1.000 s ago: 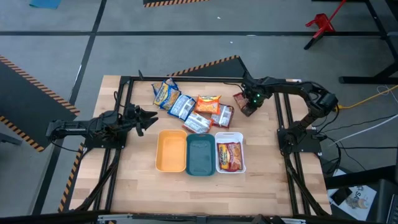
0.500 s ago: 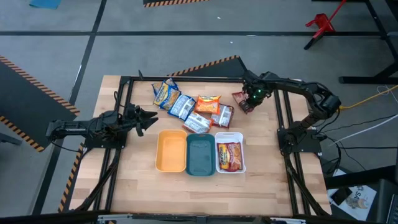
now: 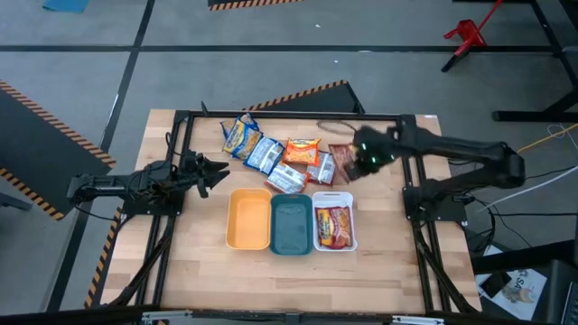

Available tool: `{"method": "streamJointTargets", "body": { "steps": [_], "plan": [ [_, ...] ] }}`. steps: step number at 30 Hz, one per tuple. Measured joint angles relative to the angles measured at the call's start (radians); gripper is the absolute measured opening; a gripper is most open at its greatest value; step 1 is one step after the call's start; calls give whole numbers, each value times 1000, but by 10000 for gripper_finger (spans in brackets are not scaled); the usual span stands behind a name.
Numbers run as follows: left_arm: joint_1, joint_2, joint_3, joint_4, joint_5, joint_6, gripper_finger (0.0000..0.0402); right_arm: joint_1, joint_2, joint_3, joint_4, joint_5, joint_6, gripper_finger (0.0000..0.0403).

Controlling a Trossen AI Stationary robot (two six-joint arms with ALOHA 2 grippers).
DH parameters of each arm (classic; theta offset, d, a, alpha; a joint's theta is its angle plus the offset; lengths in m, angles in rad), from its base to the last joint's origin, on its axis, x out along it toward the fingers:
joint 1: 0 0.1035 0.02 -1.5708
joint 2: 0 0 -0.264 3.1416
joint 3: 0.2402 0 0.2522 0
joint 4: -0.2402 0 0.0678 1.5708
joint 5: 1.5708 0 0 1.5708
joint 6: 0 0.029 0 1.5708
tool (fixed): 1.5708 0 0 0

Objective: Sort Maruchan noodles
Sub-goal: Put the top red noodle pack into the white bin

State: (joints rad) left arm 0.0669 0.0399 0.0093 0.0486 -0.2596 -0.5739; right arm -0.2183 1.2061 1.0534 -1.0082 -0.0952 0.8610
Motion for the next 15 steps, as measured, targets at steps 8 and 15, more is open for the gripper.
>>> {"method": "streamJointTargets", "body": {
  "steps": [8, 15],
  "plan": [
    [0, 0, 0, 0, 0, -20, 212, 462, -27, 0, 40, 165, 458, 0],
    [0, 0, 0, 0, -2, -26, 212, 690, 67, 0, 150, 315, 684, 0]
  ]
}}
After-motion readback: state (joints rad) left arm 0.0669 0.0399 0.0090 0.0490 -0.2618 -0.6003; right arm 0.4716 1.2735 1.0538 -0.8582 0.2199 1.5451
